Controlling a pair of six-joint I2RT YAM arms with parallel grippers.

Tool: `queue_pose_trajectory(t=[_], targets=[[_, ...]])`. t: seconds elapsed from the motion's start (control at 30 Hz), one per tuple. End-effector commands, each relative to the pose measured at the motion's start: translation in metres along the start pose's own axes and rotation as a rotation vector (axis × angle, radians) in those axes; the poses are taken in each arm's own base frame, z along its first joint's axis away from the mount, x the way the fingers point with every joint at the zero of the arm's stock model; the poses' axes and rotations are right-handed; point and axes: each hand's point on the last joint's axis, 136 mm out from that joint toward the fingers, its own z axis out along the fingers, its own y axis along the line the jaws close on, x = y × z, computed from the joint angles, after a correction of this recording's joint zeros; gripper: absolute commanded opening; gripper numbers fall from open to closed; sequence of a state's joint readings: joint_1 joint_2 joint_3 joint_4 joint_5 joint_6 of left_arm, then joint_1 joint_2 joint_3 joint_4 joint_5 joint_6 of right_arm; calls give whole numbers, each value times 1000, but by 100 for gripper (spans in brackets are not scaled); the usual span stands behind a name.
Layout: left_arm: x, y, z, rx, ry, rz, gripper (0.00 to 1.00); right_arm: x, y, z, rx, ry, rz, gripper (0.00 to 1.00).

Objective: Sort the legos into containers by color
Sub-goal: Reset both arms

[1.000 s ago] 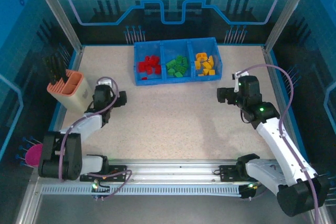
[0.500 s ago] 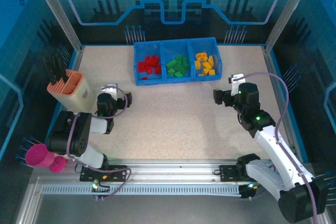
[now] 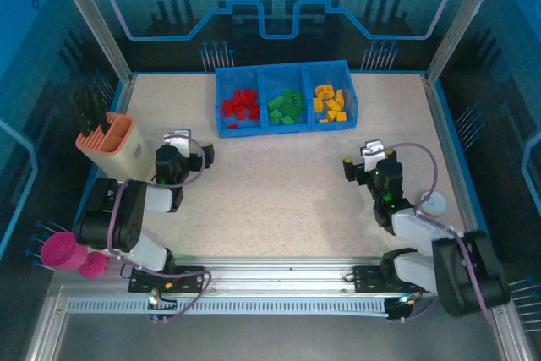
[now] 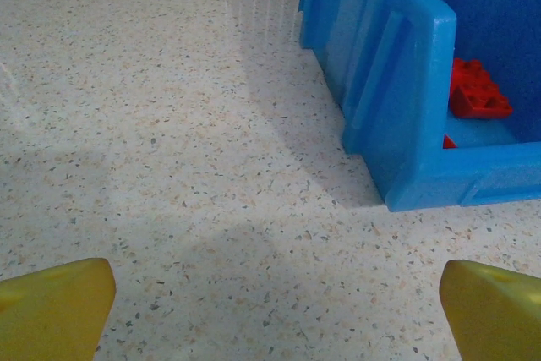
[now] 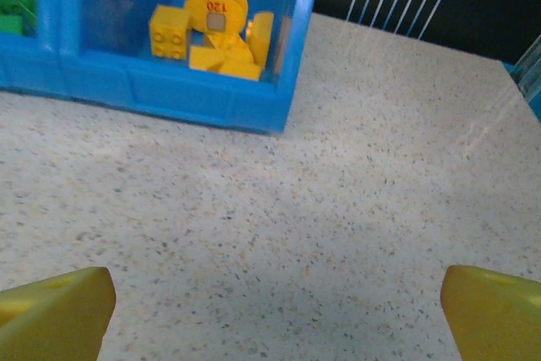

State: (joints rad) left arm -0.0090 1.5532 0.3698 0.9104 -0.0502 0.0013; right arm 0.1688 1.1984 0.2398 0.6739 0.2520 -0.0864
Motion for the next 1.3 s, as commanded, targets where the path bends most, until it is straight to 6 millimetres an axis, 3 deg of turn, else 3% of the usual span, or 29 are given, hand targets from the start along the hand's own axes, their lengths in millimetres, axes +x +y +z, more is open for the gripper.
queue_pose_trajectory(t=[0.0, 0.1, 0.17, 0.4, 0.53, 1.27], targets=[[-8, -1, 2, 17, -20, 0, 99, -38, 1, 6, -40, -198, 32, 100], [-9, -1, 2, 19, -21, 0, 100, -29, 20, 21, -119, -195, -8, 100], [-9, 0, 2, 19, -21, -1, 99, -20, 17, 32, -91, -172, 8, 100], [-9, 0, 2, 18, -22, -2, 99, -16, 8, 52, -101, -76, 59, 100], [-9, 0, 2, 19, -22, -2, 99, -15, -2, 56, -58, -49, 93, 100], [-9, 3, 2, 7, -21, -10, 99, -14, -2, 58, -100, -41, 116, 100]])
